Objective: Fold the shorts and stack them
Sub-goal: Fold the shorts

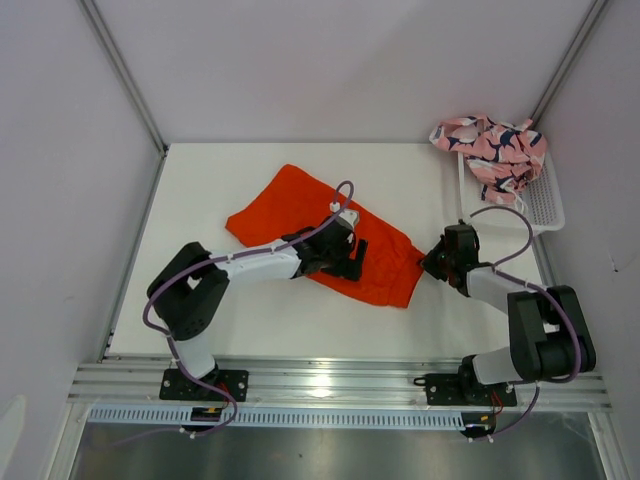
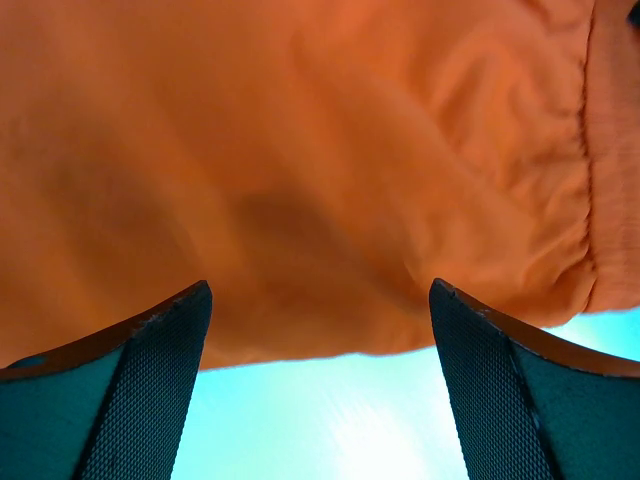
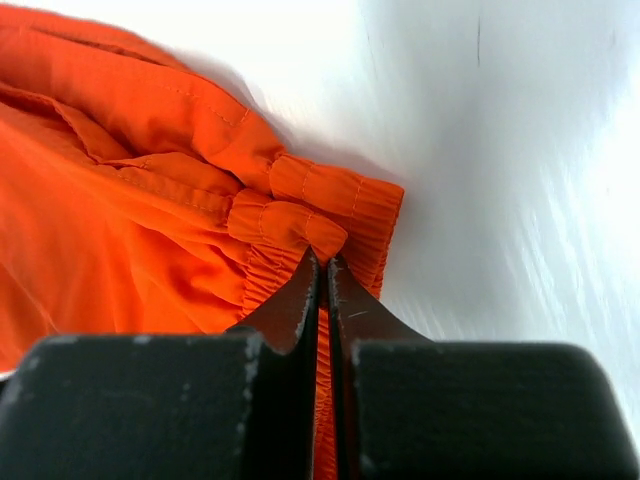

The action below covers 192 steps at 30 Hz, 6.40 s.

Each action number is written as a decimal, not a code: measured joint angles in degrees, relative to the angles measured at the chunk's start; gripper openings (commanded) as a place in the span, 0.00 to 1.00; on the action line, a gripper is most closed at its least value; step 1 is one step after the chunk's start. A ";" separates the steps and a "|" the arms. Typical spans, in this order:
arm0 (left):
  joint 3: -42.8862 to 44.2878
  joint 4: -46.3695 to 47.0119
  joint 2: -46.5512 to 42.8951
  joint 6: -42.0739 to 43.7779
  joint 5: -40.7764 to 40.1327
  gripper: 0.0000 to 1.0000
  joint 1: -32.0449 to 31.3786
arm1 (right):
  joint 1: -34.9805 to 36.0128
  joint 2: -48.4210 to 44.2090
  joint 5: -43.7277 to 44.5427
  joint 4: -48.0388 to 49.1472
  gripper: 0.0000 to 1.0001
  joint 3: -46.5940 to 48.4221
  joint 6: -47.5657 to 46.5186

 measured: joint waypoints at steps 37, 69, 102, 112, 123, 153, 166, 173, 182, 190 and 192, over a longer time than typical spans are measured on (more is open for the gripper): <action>-3.61 -0.15 -4.83 -0.02 0.31 0.91 1.46 | -4.37 5.79 -14.40 4.02 0.21 3.76 1.42; 21.42 -2.58 12.33 1.95 1.40 0.73 -7.48 | -13.86 -4.70 -21.84 -9.31 0.75 -0.70 -6.27; 19.74 1.53 20.31 -2.08 -12.24 0.45 -14.58 | -13.03 -6.95 -27.15 -1.77 0.75 -6.97 -4.55; 19.74 1.84 20.35 -2.08 -11.82 0.45 -14.56 | -11.39 -5.95 -27.61 -1.14 0.76 -6.71 -3.06; 19.74 2.34 20.37 -2.05 -10.12 0.46 -14.27 | -10.03 -3.41 -27.26 -0.26 0.52 -6.16 -1.79; 14.86 13.81 20.22 -3.50 -1.42 0.46 -12.41 | -10.67 4.33 -27.87 7.67 0.18 -4.48 1.57; 2.62 8.22 3.41 -4.55 4.33 0.55 -4.85 | -8.07 5.03 -19.17 -14.93 0.01 15.04 -11.82; -6.99 7.85 -13.84 -3.28 4.09 0.55 8.46 | -4.17 4.74 -13.44 -27.39 0.03 23.17 -18.38; -15.63 6.93 -15.41 -2.29 4.02 0.47 15.87 | 0.70 6.73 -7.13 -38.93 0.02 36.85 -22.99; -14.71 12.48 -7.65 -3.52 10.82 0.42 15.06 | 4.55 8.17 -5.03 -43.17 0.00 41.38 -23.61; -13.66 12.61 -5.57 -3.85 11.50 0.40 14.14 | 5.11 8.59 -4.79 -44.04 0.00 42.18 -23.71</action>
